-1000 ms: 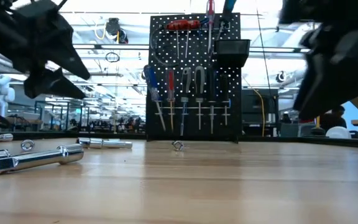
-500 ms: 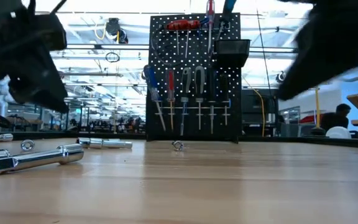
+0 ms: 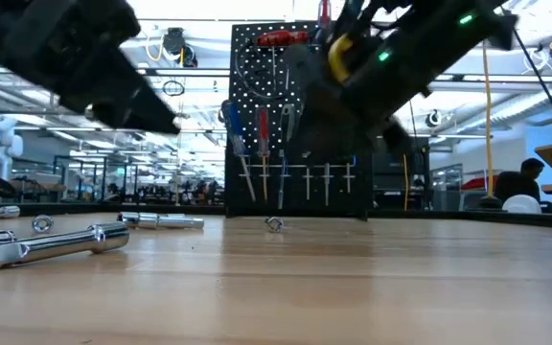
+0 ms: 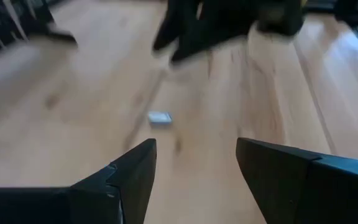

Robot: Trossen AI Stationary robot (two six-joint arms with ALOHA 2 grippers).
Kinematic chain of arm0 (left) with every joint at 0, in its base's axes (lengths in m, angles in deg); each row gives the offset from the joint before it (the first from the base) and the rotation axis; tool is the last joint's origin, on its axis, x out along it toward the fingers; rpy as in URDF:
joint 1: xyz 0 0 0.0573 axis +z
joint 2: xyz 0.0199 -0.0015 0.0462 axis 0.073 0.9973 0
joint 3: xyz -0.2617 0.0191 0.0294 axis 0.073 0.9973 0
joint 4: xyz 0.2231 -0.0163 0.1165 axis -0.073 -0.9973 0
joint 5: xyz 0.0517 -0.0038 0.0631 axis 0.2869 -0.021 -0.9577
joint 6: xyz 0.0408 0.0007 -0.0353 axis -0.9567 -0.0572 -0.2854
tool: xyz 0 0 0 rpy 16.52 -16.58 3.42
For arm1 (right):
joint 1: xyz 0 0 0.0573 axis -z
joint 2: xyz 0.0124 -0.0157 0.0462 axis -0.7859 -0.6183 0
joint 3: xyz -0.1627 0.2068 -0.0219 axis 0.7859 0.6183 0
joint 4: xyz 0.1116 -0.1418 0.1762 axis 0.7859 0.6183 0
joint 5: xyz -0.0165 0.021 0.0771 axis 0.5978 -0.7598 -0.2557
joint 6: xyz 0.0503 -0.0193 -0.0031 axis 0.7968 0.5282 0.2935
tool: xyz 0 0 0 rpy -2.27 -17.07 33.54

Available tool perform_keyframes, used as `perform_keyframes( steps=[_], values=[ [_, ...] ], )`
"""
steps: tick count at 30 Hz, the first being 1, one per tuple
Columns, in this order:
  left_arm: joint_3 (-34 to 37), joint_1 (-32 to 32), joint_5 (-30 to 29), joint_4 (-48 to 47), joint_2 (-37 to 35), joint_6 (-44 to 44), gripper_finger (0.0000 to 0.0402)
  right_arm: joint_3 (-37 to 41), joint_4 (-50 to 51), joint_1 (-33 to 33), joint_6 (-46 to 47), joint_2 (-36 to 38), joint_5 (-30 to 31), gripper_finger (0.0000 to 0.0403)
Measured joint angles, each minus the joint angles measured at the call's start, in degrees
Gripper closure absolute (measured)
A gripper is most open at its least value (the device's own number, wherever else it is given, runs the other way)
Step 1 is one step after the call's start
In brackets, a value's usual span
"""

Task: Hang tools onto peg board
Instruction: Put the silver socket into the black bin on the peg board

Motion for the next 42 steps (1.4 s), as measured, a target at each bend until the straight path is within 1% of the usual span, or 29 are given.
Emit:
perform_keyframes(
  steps=[3,6,11,14,18,21,23,25,28,29,33,36,38,40,42],
  values=[
    [0.0,1.8,0.6,0.0,-2.2,-3.9,0.0174,-1.0,0.0,2.5,-0.3,-1.3,-3.6,0.0238],
    [0.0,3.2,3.0,-1.7,-4.2,-6.0,0.0174,-2.6,-0.2,3.3,-1.3,-2.9,-3.7,0.0219],
    [0.0,4.4,3.3,-4.7,-5.8,-9.6,0.0174,-6.5,-0.5,4.1,-3.0,-7.2,-5.6,0.0175],
    [0.0,5.2,3.3,-6.7,-6.1,-10.0,0.0174,-8.6,0.1,4.6,-4.3,-10.6,-6.0,0.0155],
    [0.0,5.8,4.1,-7.3,-6.0,-10.1,0.0174,-10.8,6.6,4.9,-1.5,-14.7,-7.9,0.0153],
    [0.0,6.0,4.7,-7.0,-6.1,-10.4,0.0174,-11.5,9.0,4.6,0.8,-17.0,-6.1,0.017],
    [0.0,6.3,4.8,-6.1,-6.2,-11.2,0.0174,-11.5,9.3,4.7,0.9,-18.2,-6.9,0.0198],
    [0.0,6.8,4.8,-5.1,-6.2,-11.2,0.0174,-11.5,9.3,4.5,1.1,-18.9,-7.2,0.0245],
    [0.0,7.6,6.7,-2.9,-6.2,-11.3,0.0174,-11.6,9.1,3.3,1.1,-19.4,-6.9,0.0335],
    [0.0,7.8,7.3,-2.5,-6.2,-11.3,0.0174,-11.6,9.3,3.0,1.0,-19.3,-7.0,0.0353],
    [0.0,8.6,9.5,0.4,-6.2,-12.8,0.0174,-11.2,10.5,2.1,-0.8,-16.5,-7.1,0.035],
    [0.0,9.0,12.7,4.3,-6.2,-15.7,0.0174,-10.6,12.9,2.0,-6.7,-11.9,-11.8,0.035],
    [0.0,9.2,14.6,7.3,-6.2,-20.3,0.0174,-10.5,12.6,1.7,-12.5,-7.8,-14.5,0.035],
    [0.0,9.2,14.8,8.8,-5.9,-27.4,0.0174,-10.4,11.3,2.0,-18.9,-2.6,-19.1,0.035],
    [0.0,9.2,15.1,10.2,-5.2,-35.8,0.0174,-9.8,9.9,3.0,-25.0,1.5,-26.9,0.035]
  ],
)
